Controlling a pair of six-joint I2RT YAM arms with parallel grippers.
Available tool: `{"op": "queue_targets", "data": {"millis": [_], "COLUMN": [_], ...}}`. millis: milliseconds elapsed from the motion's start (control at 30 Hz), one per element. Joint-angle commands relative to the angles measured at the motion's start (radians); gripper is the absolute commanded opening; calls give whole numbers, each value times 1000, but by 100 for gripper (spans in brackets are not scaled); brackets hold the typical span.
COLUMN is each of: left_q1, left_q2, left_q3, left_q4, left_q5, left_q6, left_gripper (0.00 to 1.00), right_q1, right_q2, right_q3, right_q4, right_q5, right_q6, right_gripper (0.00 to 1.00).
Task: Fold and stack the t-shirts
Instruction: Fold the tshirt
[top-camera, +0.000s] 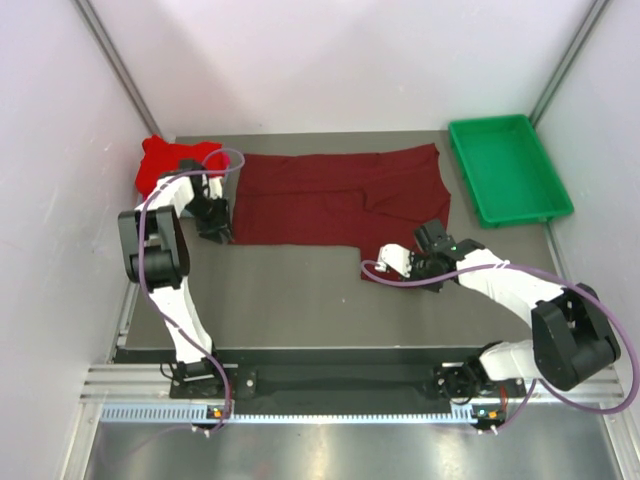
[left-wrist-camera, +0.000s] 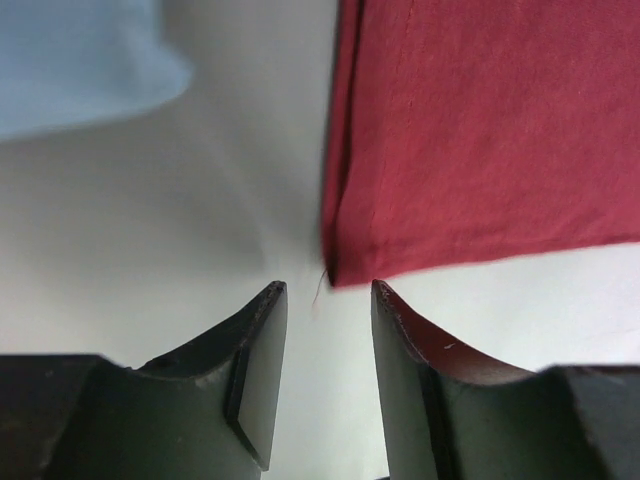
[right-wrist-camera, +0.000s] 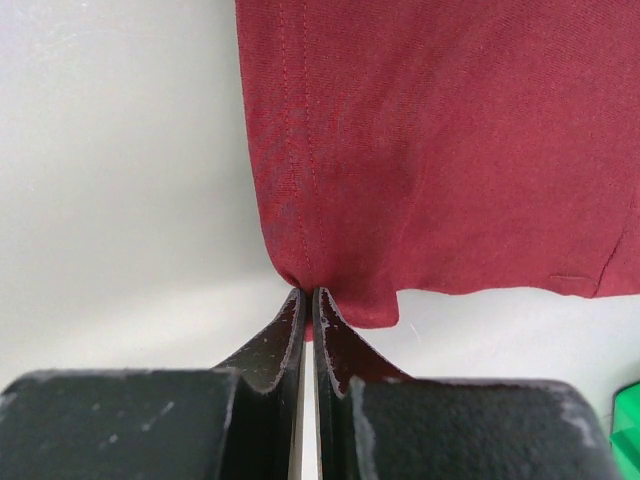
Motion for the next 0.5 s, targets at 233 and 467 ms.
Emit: {"op": "queue_targets", "data": {"millis": [233, 467], "left_q1": [14, 19], "left_q2": [114, 100], "left_q3": [99, 104], "left_q4": [-53, -82], "left_q5": [129, 151], "left_q6": [-41, -20], "left_gripper": [42, 0], "right_q1": [12, -2], "right_q2": [-17, -26], "right_q3": [54, 72], "right_q4": [-9, -13], "right_q5": [6, 10], "right_q6": [16, 40], "right_gripper": [0, 0]}}
